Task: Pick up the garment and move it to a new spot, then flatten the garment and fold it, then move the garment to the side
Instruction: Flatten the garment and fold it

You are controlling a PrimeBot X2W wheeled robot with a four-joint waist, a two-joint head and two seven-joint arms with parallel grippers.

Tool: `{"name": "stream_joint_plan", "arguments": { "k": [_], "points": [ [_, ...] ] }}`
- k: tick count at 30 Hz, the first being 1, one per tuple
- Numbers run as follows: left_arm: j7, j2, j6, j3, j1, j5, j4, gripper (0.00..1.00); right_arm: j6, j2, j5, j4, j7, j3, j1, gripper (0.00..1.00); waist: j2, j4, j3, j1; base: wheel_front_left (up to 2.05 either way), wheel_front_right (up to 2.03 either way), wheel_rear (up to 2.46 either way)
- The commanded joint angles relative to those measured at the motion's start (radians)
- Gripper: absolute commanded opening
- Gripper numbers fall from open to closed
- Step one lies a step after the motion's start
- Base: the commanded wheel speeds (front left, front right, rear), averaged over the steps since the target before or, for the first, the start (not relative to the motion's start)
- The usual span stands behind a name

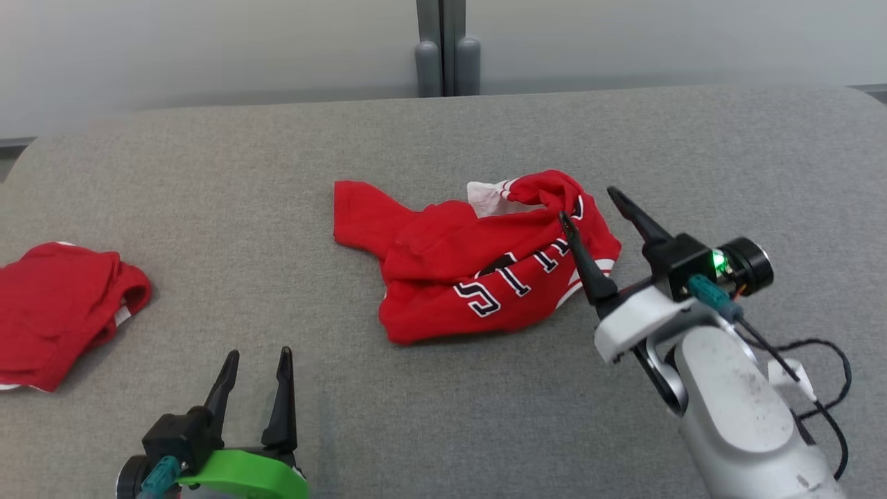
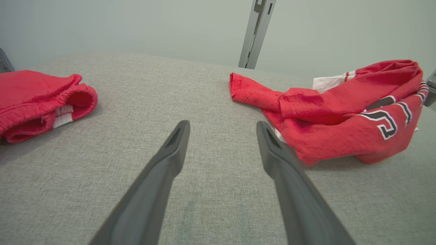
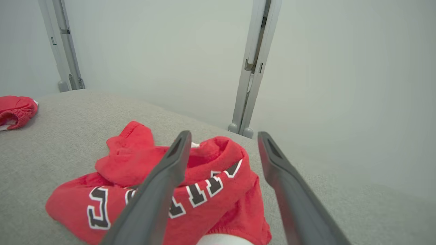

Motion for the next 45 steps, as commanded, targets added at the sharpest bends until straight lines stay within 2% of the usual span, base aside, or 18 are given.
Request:
{"name": "stream_joint_plan", "arguments": {
  "k": [1, 7, 15, 22, 29, 30, 31, 32, 37, 41, 42, 45],
  "points": [
    [0.000, 0.009, -0.004, -0.006, -0.020, -0.012, 0.001, 1.00, -0.001, -0.003, -0.002, 0.034, 0.000, -0.001, -0.052, 1.00, 0.0000, 0.041, 0.039, 0.0000, 0.00, 0.00, 0.00],
    [0.000, 0.015, -0.004, -0.035, -0.059, -0.035, 0.001, 1.00, -0.001, -0.003, -0.040, 0.243, 0.026, 0.040, -0.300, 1.00, 0.0000, 0.091, 0.096, 0.0000, 0.00, 0.00, 0.00],
    [-0.001, 0.008, -0.004, -0.076, -0.136, -0.082, 0.019, 1.00, -0.001, -0.004, -0.137, 0.522, 0.199, 0.076, -0.563, 1.00, 0.0000, 0.181, 0.159, 0.0000, 0.00, 0.00, 0.00],
    [0.000, 0.001, -0.004, -0.102, -0.155, -0.100, 0.028, 1.00, -0.001, -0.005, -0.130, 0.707, 0.345, 0.118, -0.602, 1.00, 0.0000, 0.217, 0.173, 0.0000, 0.00, 0.00, 0.00],
    [0.000, 0.014, -0.004, -0.102, -0.141, -0.109, 0.028, 1.00, -0.001, -0.013, -0.208, 0.785, 0.434, 0.054, -0.588, 1.00, 0.0000, 0.207, 0.183, 0.0000, 0.00, 0.00, 0.00],
    [0.000, 0.015, -0.004, -0.103, -0.144, -0.110, 0.027, 1.00, -0.001, -0.013, -0.218, 0.785, 0.432, 0.040, -0.581, 0.88, 0.0000, 0.205, 0.184, 0.0000, 0.00, 0.00, 0.00],
    [-0.001, 0.016, -0.004, -0.104, -0.147, -0.110, 0.026, 1.00, -0.001, -0.013, -0.228, 0.781, 0.427, 0.031, -0.576, 0.50, 0.0000, 0.204, 0.185, 0.0000, 0.00, 0.00, 0.00],
    [0.000, 0.017, -0.004, -0.105, -0.153, -0.110, 0.025, 1.00, -0.002, -0.013, -0.239, 0.770, 0.406, 0.020, -0.573, 0.00, 0.0000, 0.203, 0.186, 0.0000, 0.00, 0.00, 0.00],
    [-0.001, 0.017, -0.004, -0.117, -0.163, -0.109, 0.033, 1.00, -0.001, -0.009, -0.303, 0.698, 0.296, -0.049, -0.591, 0.00, 0.0000, 0.202, 0.172, 0.0000, 0.00, 0.00, 0.00],
    [0.000, 0.012, -0.004, -0.129, -0.147, -0.106, 0.040, 1.00, -0.002, -0.005, -0.337, 0.620, 0.161, -0.104, -0.642, 0.00, 0.0000, 0.208, 0.144, 0.0000, 0.00, 0.00, 0.00],
    [0.000, 0.012, -0.004, -0.130, -0.141, -0.105, 0.042, 1.00, -0.002, -0.004, -0.337, 0.603, 0.124, -0.116, -0.657, 0.00, 0.0000, 0.208, 0.137, 0.0000, 0.00, 0.00, 0.00],
    [0.000, 0.014, -0.004, -0.133, -0.118, -0.100, 0.051, 1.00, -0.001, -0.003, -0.244, 0.535, 0.018, -0.109, -0.718, 0.00, 0.0000, 0.210, 0.104, 0.0000, 0.00, 0.00, 0.00]
  ]
}}
